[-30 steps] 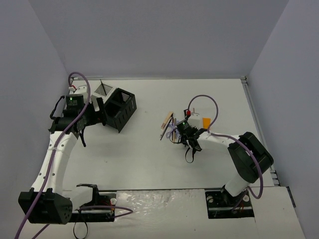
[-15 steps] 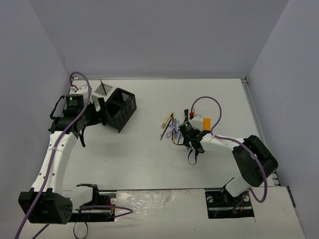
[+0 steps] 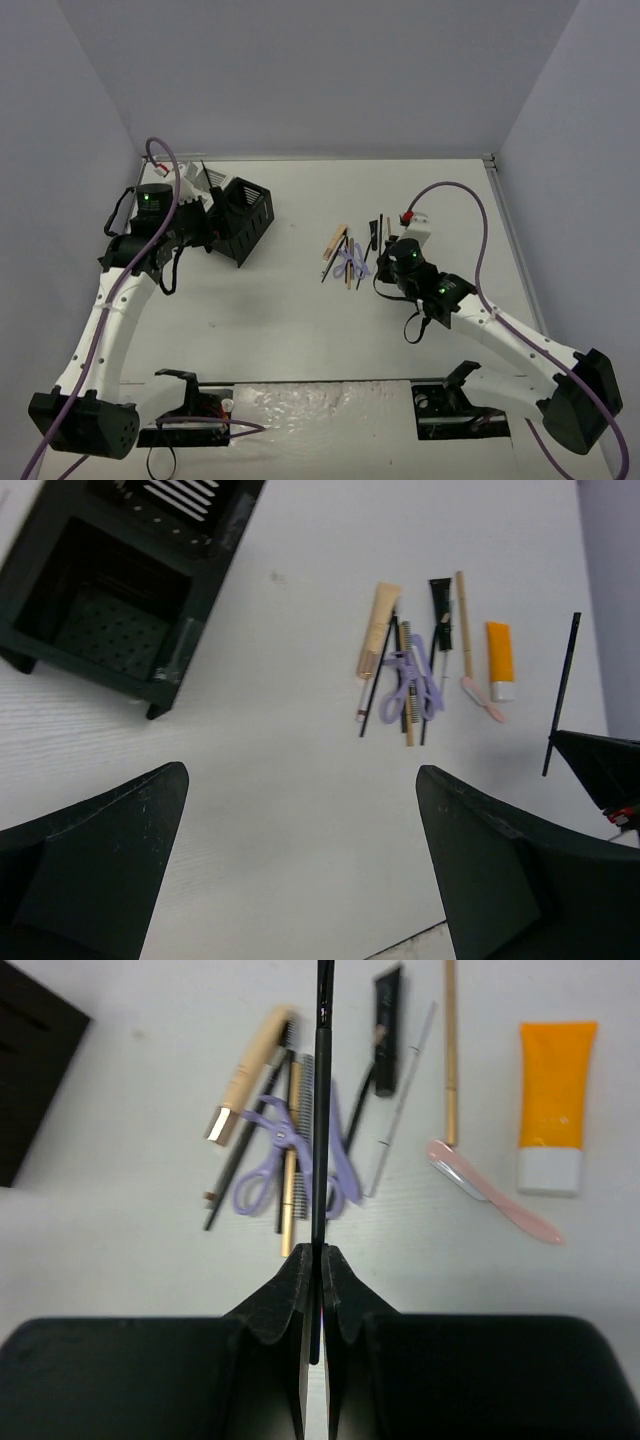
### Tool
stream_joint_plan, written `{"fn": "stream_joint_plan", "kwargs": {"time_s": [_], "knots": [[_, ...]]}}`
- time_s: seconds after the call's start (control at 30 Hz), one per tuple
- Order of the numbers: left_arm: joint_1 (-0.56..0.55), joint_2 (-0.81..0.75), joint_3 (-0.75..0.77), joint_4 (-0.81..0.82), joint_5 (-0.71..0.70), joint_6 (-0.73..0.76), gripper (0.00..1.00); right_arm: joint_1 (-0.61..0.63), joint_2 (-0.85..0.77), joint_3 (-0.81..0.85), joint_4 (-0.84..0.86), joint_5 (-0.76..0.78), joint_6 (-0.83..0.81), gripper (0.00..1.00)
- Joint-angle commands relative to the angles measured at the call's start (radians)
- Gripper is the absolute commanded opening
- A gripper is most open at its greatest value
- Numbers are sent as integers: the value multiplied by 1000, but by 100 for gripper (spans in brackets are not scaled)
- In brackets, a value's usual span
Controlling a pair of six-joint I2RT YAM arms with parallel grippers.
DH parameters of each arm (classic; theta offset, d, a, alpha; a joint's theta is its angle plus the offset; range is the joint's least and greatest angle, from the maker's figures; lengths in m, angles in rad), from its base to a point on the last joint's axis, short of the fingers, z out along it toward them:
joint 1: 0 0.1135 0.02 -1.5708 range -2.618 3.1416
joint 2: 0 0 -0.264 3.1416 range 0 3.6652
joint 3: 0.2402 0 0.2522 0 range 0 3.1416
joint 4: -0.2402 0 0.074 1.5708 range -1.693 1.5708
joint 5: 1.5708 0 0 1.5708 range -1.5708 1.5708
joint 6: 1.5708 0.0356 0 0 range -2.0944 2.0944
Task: Organize the makeup
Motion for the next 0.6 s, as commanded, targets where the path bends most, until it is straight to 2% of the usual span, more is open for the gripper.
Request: {"fn": "stream_joint_plan", "kwargs": {"time_s": [0.0,0.13,0.3,0.43,0.57], "knots": [[-124,12,103,172,64,-148,97,17,-155,3,240,-155,-193,0],[-202,54,139,285,32,-226,97,21,-203,-12,414,-325,-298,0],[-310,161,263,333,-3,-255,97,21,-139,42,492,-521,-372,0],[-374,221,316,367,-64,-251,96,23,-108,60,543,-600,-376,0],[-440,263,329,424,-86,-240,89,23,-80,73,565,-613,-368,0]]}}
